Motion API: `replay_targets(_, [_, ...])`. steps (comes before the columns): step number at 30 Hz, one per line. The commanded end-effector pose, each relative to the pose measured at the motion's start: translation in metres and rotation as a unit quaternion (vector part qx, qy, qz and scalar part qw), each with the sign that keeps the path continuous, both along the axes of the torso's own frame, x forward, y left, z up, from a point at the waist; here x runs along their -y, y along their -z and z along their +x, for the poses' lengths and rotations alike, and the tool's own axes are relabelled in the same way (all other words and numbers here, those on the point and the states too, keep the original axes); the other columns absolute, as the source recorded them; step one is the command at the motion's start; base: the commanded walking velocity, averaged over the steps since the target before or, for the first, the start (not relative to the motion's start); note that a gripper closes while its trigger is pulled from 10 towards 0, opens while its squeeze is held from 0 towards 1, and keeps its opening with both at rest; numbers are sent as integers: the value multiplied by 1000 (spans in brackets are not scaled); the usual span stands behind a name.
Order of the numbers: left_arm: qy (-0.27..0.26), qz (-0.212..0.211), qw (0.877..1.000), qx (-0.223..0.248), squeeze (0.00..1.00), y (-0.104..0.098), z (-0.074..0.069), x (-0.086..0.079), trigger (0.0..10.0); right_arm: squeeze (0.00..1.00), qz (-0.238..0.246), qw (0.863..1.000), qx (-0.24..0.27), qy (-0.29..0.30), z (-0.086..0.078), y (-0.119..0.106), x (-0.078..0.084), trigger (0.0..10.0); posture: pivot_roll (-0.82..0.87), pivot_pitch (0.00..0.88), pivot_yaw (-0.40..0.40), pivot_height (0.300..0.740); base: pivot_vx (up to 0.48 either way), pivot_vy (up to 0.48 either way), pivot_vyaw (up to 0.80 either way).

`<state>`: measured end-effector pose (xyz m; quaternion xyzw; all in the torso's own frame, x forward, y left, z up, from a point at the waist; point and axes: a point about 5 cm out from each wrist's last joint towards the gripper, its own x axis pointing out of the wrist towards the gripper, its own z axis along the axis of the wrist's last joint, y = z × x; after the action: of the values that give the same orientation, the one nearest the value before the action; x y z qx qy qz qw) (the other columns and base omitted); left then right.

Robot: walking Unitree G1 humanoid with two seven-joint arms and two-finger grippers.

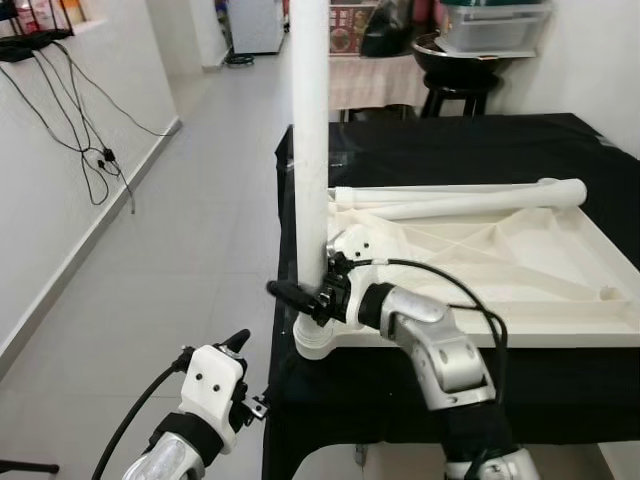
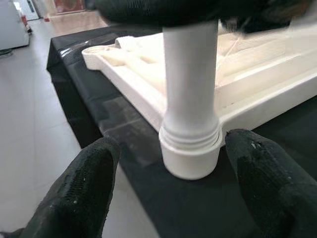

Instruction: Building children table

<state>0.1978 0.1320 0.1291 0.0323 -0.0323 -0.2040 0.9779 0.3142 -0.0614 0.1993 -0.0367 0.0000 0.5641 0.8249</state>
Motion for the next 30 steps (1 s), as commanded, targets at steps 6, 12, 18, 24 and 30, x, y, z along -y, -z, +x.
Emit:
replay_targets(6, [-2,-5,1000,-6,0,7,3,-1,10000,0,-36,987,-6,-159,19,2,-3,10000,10,30,4,740,0,0,0])
replay_targets(12, [-5,-7,1000,-3,0,9,4,-1,10000,0,-54,982,-43,-177,29,12,-9,0,19,16,5,740,0,0,0])
replay_targets(18, [-4,-13,1000,-4,0,10,5,0,10000,0,-58,983,-81,-156,35,25,-3,0,14,11,5,740,0,0,0])
replay_targets(24, [-1,-16,1000,-4,0,11,5,0,10000,0,-49,984,-76,-152,38,27,8,0,1,3,11,740,0,0,0])
replay_targets(30, [-1,-19,1000,-2,0,11,4,1,10000,0,-48,997,-42,-44,40,33,26,0,6,18,-12,740,0,0,0])
